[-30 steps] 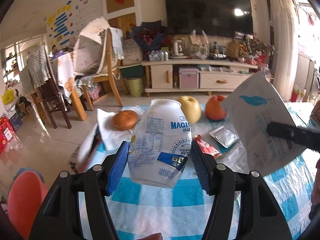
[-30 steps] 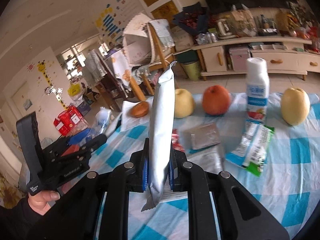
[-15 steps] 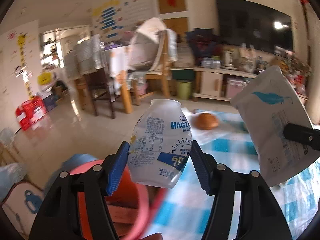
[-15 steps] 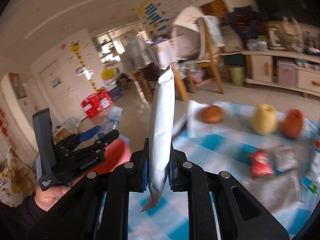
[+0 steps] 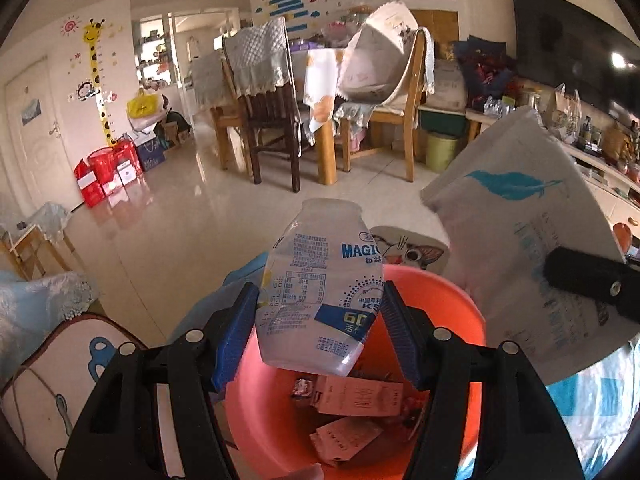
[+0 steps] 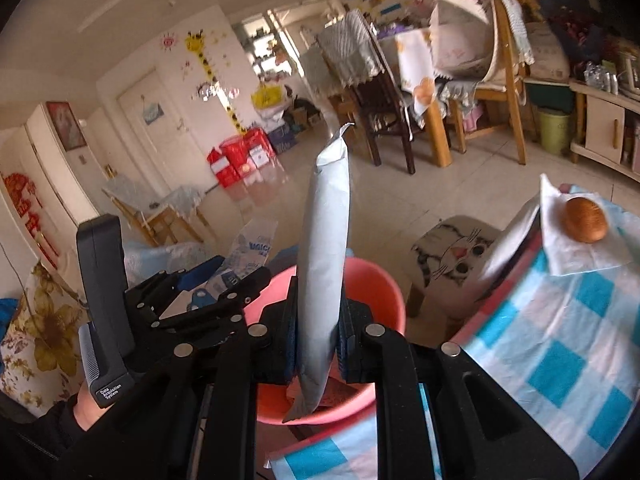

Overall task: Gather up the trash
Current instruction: 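Carry the bottle and white bag over the pink basin and release both, then move both open grippers back over the table toward the paper bag and green bag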

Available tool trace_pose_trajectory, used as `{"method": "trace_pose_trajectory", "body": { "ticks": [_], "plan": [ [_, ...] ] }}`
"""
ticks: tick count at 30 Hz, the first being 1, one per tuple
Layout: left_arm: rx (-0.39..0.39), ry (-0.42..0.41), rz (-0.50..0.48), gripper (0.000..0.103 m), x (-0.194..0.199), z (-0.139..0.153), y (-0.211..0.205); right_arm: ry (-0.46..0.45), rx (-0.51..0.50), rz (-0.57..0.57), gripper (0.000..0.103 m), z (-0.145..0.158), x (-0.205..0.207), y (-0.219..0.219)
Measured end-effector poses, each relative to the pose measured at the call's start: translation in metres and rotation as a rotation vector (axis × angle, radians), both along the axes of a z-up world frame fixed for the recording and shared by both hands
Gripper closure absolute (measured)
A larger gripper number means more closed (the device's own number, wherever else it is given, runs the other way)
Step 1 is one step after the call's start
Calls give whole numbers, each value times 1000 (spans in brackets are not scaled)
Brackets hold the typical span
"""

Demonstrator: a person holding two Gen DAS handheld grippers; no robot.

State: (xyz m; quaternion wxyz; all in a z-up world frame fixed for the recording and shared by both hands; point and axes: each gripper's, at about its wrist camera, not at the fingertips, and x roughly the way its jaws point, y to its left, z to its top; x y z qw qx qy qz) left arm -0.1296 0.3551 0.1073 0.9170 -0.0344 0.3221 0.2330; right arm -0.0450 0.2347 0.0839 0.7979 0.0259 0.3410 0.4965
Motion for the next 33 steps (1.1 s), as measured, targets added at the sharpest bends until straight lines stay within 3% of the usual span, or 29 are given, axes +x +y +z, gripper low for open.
{"method": "trace_pose_trajectory", "body": {
  "ticks": [5, 6, 7, 8, 10, 13, 15, 20, 25, 30, 33],
  "plan": [
    [-13, 14, -3, 38, 5, -14, 7, 19, -51, 9, 87, -14, 4, 23],
    [-19, 18, 1, 33, 6, -17, 8, 25, -60, 19, 87, -16, 3, 27],
    [-24, 22, 7, 15, 7, -19, 8, 31, -74, 32, 86, -19, 5, 32],
    [-18, 20, 20, 5, 7, -20, 9, 39, -95, 47, 84, -23, 5, 38],
    [15, 24, 36, 5, 7, -23, 9, 46, -105, 47, 76, -25, 9, 45],
    [12, 19, 65, 5, 6, -25, 15, 27, -112, 8, 42, -28, 12, 43],
    [6, 24, 89, 5, 4, -25, 19, 26, -99, -2, 35, -29, 12, 40],
    [8, 12, 98, 5, -2, -19, 21, 17, -74, -25, 34, -25, 10, 23],
    [12, -50, 46, 5, -1, 9, -7, -34, -41, -130, 29, -6, 5, -50],
    [-48, -116, -74, 5, 11, 31, -68, -56, -30, -332, 24, -2, -3, -178],
    [-101, -119, -193, 5, 30, 32, -126, -67, -69, -472, 24, -10, -15, -262]
  ]
}}
